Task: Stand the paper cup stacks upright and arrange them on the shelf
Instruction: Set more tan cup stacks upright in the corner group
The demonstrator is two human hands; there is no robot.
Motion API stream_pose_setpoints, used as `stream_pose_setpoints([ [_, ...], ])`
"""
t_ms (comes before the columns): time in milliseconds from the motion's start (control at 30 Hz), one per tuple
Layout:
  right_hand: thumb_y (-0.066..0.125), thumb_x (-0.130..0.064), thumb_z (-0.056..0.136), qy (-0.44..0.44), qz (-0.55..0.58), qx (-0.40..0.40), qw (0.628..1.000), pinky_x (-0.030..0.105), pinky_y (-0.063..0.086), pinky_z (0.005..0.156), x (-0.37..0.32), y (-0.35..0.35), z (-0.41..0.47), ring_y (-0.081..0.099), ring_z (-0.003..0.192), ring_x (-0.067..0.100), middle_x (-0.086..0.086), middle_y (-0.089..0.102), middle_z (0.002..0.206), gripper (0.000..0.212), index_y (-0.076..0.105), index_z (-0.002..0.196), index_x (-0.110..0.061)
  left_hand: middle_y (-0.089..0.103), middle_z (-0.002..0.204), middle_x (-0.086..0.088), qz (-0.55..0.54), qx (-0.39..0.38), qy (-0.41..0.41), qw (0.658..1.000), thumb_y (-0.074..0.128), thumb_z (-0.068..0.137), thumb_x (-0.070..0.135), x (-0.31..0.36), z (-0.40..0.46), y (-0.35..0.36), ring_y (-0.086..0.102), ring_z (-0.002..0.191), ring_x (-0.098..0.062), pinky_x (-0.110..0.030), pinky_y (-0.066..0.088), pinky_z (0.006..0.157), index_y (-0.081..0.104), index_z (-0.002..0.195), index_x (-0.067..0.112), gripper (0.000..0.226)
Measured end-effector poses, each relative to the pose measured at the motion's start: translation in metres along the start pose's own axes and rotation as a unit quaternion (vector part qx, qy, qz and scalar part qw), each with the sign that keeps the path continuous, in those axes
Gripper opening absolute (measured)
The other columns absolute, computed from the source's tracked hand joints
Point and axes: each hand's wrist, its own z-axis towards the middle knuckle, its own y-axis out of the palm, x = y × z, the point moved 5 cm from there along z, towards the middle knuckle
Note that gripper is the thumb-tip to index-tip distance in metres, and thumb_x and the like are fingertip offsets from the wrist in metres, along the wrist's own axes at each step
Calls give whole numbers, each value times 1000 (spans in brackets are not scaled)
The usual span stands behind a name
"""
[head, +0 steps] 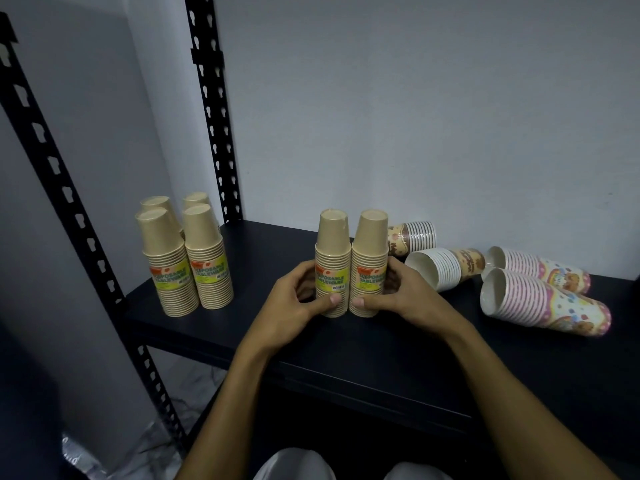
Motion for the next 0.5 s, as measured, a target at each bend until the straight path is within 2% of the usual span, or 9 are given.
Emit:
stream_pose_setpoints([
  [133,91,-23,73,-5,2,5,1000,44,53,106,1,0,-1,69,119,16,-1,71,130,71,57,136,-18,72,125,2,14,13,0,1000,79,86,13,0,0,-1,67,118,-10,-39,51,107,55,138,17,57],
  [300,91,-35,68,-12,-5,7,1000,45,53,106,0,2,-3,68,121,15,-4,70,130,76,57,136,-24,69,129,7,38,11,-1,999,77,88,17,1,-3,1,64,121,-4,-31,51,106,53,141,20,58],
  [400,90,-30,72,-13,-13,7,1000,45,53,106,1,2,-4,67,121,15,-4,70,131,73,56,137,-25,68,130,11,53,16,4,998,77,88,15,2,-6,4,62,121,3,-22,50,105,52,142,22,59],
  [500,89,-24,76,-15,-19,10,1000,45,53,106,0,2,-5,67,121,14,-5,70,130,70,55,137,-25,68,129,12,62,24,4,998,78,88,16,3,-8,3,62,120,4,-22,50,105,53,142,22,60],
])
